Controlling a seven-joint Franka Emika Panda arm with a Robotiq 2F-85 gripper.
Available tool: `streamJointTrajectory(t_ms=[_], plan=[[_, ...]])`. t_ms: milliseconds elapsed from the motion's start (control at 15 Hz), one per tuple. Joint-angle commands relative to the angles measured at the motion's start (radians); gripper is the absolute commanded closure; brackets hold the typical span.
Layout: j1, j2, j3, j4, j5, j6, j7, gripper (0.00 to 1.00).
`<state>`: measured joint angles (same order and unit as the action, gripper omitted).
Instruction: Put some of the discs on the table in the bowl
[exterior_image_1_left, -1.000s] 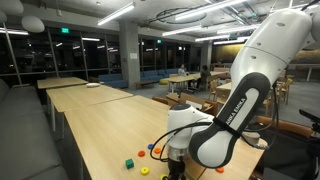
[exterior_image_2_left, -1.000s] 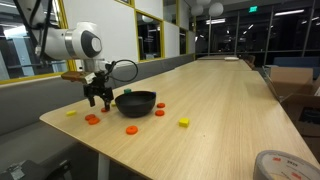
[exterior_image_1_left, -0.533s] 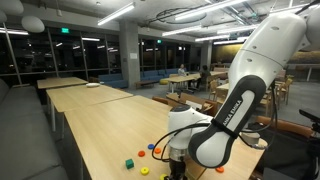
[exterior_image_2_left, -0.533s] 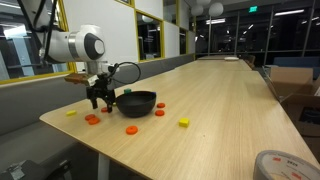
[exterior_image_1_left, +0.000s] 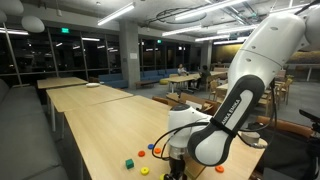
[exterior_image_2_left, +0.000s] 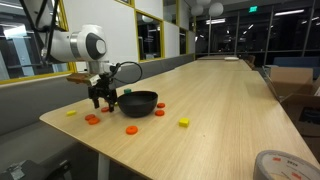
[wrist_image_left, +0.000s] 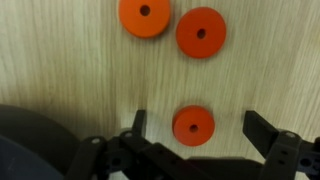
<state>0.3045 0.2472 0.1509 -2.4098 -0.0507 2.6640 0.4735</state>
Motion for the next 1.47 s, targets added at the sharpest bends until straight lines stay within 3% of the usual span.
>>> streamJointTrajectory(t_ms=[0,67,133,600,667,1133,1400], plan=[[-0.004,-0.002,-0.005,0.015,0.005,-0.005,-0.028,0.00],[-0.003,-0.001,-0.006,0.014,0.001,-0.004,-0.029,0.24],[-0.004,0.000,-0.006,0.014,0.001,-0.004,-0.032,0.26],[0.000,-0.011,-0.011,0.022,-0.014,-0.013,-0.034,0.78],[0.002,-0.021,-0.011,0.024,-0.019,-0.019,-0.031,0.74],[-0.013,-0.145,0.007,0.021,0.010,-0.014,-0.035,0.73],[-0.031,-0.236,-0.053,-0.002,-0.180,0.018,0.162,0.73]])
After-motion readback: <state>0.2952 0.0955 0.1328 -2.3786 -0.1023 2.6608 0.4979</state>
